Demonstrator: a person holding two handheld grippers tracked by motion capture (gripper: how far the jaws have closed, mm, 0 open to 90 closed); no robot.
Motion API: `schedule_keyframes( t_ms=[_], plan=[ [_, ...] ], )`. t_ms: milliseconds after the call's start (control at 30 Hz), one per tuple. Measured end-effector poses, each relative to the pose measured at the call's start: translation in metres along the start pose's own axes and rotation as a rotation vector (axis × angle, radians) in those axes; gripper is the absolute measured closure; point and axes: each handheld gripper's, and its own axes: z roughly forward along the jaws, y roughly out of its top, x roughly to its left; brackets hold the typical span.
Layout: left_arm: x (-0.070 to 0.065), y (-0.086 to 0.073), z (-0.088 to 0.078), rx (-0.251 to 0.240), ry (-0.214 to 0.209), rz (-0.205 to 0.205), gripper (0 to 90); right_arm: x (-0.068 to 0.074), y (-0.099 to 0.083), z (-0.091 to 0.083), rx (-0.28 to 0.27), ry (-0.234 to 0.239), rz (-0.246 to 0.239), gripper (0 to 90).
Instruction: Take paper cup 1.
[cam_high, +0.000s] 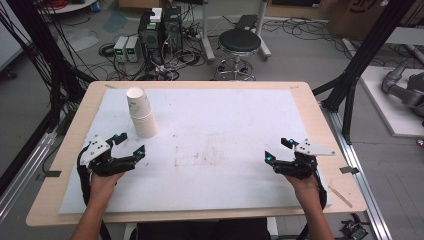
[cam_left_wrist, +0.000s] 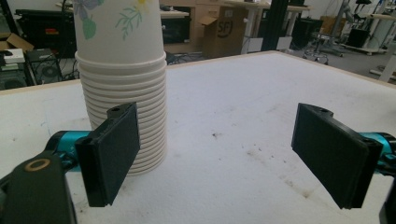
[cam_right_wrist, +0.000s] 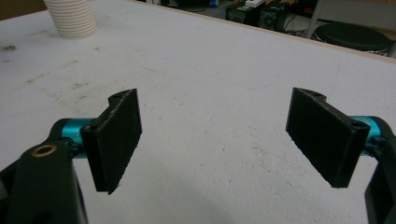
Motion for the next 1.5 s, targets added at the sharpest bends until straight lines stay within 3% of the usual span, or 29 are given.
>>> schedule_keyframes(
  t_ms=[333,633,833,967,1067,1367,1500],
  plan=[
    [-0.003,0.0,-0.002,0.009,0.006,0.009,15.5,-0.001,0.005,0.004,-0.019,0.011,-0.021,18.6],
    [-0.002,0.002,0.0,0.013,0.0,0.015,15.7,0.0,0.002,0.008,0.013,0.039,-0.018,18.6],
    [-0.002,0.0,0.0,0.03,-0.02,-0.011,15.9,0.002,0.0,0.005,0.016,0.037,-0.022,18.6],
    [-0.003,0.004,-0.001,0.009,-0.02,-0.007,15.9,0.002,0.001,0.004,0.013,0.044,-0.027,18.6],
    [-0.003,0.005,0.001,0.01,-0.02,-0.028,15.8,0.002,0.003,0.004,0.008,0.051,-0.023,18.6],
    [-0.002,0.028,0.004,-0.011,-0.015,-0.017,15.7,0.005,0.006,0.003,0.014,0.066,-0.026,18.6],
    [-0.002,0.042,0.006,-0.007,-0.017,0.009,15.7,0.005,0.007,0.002,0.014,0.067,-0.027,18.6]
  ],
)
